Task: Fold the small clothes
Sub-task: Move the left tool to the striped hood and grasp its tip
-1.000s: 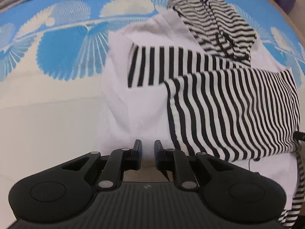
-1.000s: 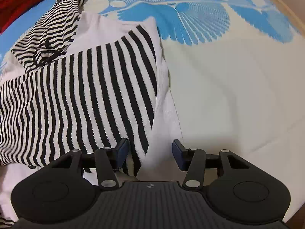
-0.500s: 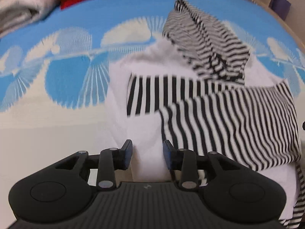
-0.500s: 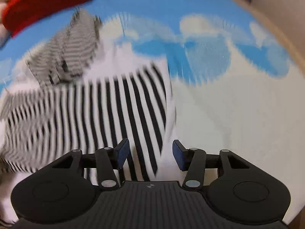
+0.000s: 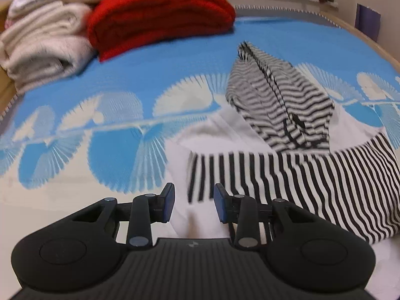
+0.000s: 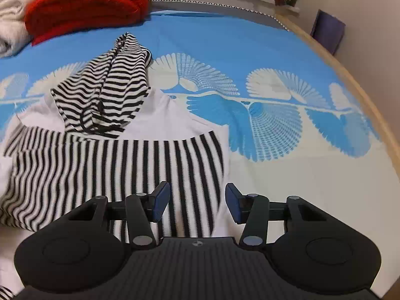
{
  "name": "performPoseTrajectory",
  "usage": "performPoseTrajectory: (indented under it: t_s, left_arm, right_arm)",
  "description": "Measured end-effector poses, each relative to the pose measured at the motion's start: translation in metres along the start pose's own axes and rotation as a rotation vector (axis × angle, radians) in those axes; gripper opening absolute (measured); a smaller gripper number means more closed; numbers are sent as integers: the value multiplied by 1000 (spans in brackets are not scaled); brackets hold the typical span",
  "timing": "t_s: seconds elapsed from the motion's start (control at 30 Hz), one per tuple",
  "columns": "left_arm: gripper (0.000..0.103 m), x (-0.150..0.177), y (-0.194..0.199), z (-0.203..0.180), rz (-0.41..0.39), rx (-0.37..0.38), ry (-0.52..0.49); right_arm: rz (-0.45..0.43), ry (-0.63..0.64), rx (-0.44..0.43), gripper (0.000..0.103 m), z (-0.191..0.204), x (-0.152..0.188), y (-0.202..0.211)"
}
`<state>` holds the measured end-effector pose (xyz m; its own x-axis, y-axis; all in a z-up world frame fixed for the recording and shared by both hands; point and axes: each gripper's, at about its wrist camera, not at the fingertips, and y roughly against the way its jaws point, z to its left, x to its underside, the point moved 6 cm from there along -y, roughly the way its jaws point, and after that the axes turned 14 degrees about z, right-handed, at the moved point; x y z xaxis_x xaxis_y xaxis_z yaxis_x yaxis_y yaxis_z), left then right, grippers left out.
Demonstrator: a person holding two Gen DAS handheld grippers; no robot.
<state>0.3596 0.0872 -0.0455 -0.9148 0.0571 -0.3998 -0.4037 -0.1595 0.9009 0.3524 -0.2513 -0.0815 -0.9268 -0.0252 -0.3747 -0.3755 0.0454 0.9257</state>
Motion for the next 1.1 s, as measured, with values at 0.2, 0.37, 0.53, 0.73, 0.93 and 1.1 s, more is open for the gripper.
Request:
performPoseTrajectory:
  t_s: [0.2,0.37,0.53,0.73,0.93,1.1]
  left_arm:
    - [38,-15,19,-2,-93,-62,-2]
    - [36,-62,26,-21,-164,-81,-21]
    - [30,-142,5,-50,-231,-109,-85]
    - [30,-233,-64,-99,-272,-172,-209]
    - [33,-299,-146,-135,-229,-64,-144]
    - [40,-337,-209,-145,-160,-110,-104]
  right_arm:
    - [16,-23,14,50,-10,-5,-2]
    - [13,-8,44,50,-17,-6,-2]
    - [9,47,152,50,-24,-7,-8]
    - [43,112,226,50,-29,-6,-23]
    - [64,155,227,50,-21,-6,-34]
    - [76,165,217,50,-12,-8,-41]
